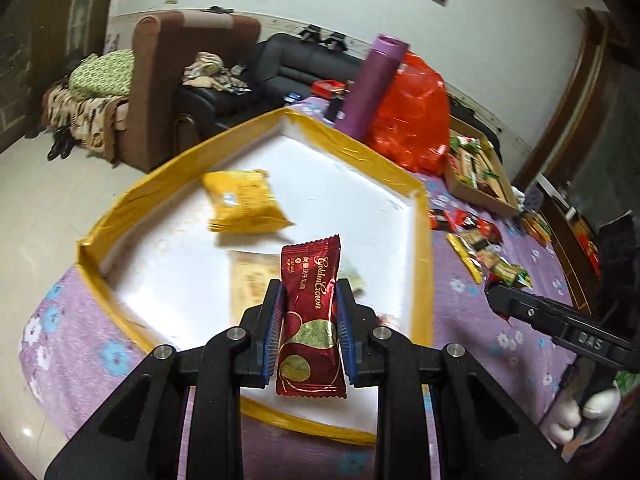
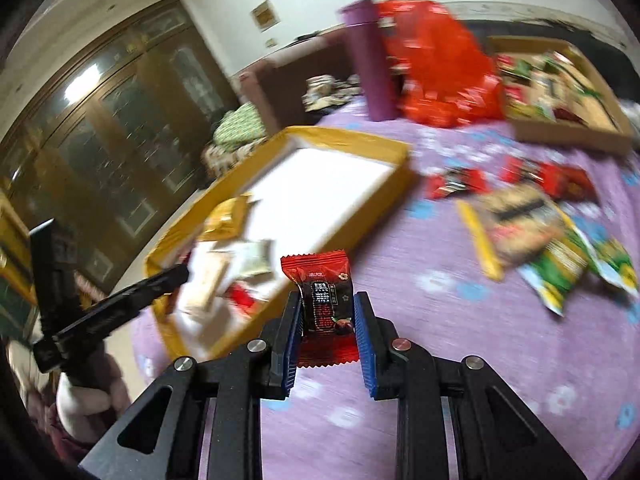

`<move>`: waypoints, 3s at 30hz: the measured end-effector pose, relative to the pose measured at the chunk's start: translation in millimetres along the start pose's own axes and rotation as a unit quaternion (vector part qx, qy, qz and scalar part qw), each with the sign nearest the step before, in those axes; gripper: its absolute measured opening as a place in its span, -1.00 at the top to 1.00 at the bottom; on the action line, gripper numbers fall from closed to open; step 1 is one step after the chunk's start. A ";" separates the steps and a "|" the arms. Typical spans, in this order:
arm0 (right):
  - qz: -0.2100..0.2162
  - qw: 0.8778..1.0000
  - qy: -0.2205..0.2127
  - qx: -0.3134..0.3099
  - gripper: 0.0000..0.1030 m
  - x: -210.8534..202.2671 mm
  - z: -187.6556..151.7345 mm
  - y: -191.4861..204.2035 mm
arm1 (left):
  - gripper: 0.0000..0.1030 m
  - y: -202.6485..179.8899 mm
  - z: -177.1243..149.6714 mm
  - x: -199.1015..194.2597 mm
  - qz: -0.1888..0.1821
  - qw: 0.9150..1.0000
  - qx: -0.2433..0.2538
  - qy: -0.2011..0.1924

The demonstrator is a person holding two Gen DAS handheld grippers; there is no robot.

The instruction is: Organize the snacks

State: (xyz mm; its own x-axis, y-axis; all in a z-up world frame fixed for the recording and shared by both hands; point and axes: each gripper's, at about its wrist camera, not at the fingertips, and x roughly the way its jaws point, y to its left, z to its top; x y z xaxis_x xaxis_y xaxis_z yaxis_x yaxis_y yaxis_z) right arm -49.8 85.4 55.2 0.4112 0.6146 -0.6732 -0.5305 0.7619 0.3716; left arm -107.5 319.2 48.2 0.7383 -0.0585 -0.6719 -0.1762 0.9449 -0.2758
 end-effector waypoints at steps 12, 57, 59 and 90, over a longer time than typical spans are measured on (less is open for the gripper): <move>0.019 0.997 0.058 -0.047 0.51 78.1 16.6 73.9 | 0.47 39.4 1.0 -6.4 -0.015 0.999 -0.050 -0.003; -0.098 0.987 0.106 -0.073 0.24 43.5 24.5 -72.5 | -0.46 -77.8 -18.7 -25.5 -0.161 0.986 0.005 0.050; -0.063 0.995 0.069 -0.030 0.18 14.2 24.8 -83.8 | -0.46 -80.1 -20.3 -26.3 -0.159 0.986 0.008 0.052; -0.152 0.988 0.017 0.037 0.32 -26.2 -15.8 -165.3 | -0.46 -169.7 -43.5 29.7 -0.105 0.978 0.118 0.136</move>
State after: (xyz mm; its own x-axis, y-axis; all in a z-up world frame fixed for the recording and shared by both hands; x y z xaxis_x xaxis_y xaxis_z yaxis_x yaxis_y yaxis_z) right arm 15.3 -59.9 1.3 0.5167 0.3490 -0.7819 -0.3304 0.9237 0.1940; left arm -84.0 143.1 45.2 0.5364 -0.3124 -0.7840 0.1398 0.9490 -0.2826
